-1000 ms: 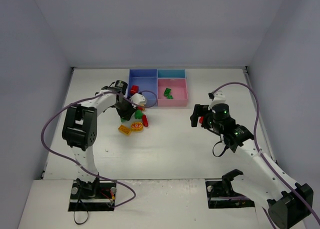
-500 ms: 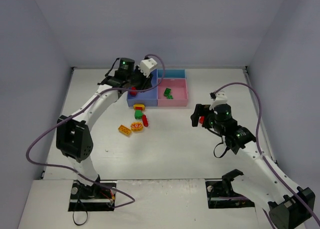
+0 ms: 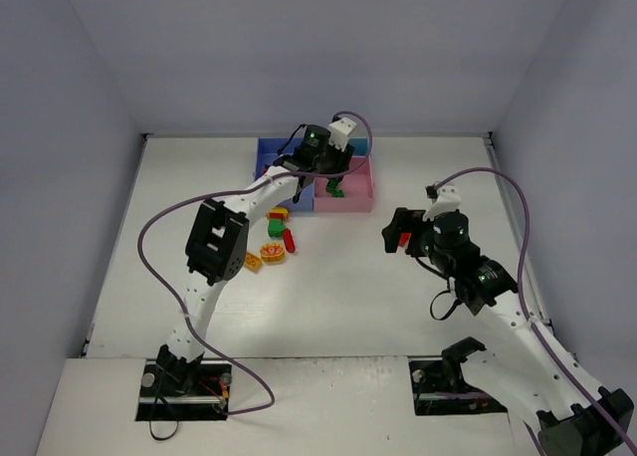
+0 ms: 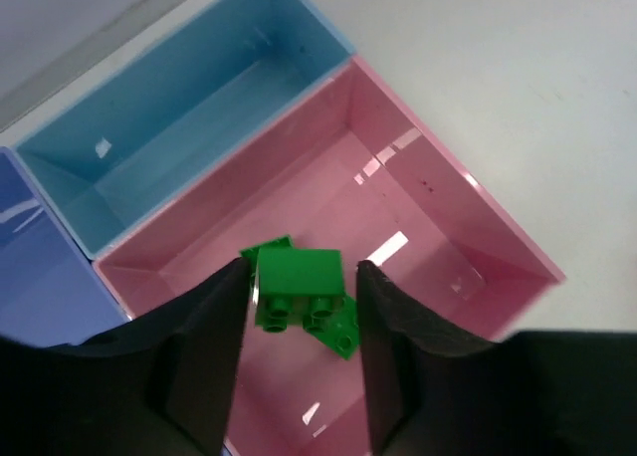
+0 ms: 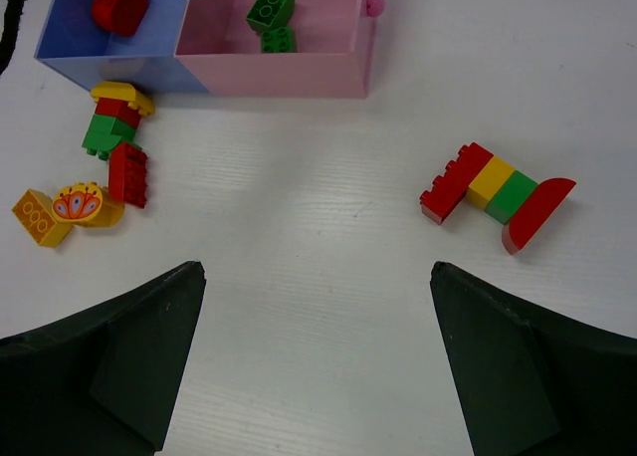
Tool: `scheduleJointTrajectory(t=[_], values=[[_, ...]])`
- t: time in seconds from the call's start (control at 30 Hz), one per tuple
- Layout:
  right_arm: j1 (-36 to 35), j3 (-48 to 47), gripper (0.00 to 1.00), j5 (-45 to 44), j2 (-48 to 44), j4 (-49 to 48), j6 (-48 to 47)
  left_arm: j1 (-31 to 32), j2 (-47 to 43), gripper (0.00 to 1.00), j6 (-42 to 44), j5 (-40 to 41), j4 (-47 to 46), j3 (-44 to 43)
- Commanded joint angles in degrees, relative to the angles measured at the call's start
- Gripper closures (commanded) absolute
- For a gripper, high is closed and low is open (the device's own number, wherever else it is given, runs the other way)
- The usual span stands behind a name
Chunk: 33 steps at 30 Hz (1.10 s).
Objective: Sort the legos into containers by color
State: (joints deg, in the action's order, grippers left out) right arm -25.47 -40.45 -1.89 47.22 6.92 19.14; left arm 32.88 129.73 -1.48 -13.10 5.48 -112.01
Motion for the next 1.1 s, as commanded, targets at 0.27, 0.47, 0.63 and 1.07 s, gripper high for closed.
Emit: scheduleJointTrajectory(t=[0.27,0.47,0.63,1.07], values=[[0.43,-1.04,0.07,-0.4,1.12,-2.61,-0.68,0.6,-12.81,0.18,-11.43,13.08,-0.34,-0.24],[0.43,-1.13,0.07,-0.13,2.87,-2.7,-0.24,2.53,-27.93,0.09,-25.29,24.59,10.78,14.94],[0.51,-1.13,0.07,-0.04,4.37,-2.87,-0.24,4.03,-35.68,0.13,-41.72,30.67,22.87,27.35],[0.43,-0.78,0.07,1.28,5.25,-3.66,1.69,4.82,-27.17,0.39,-51.96,32.0,30.12,31.15]])
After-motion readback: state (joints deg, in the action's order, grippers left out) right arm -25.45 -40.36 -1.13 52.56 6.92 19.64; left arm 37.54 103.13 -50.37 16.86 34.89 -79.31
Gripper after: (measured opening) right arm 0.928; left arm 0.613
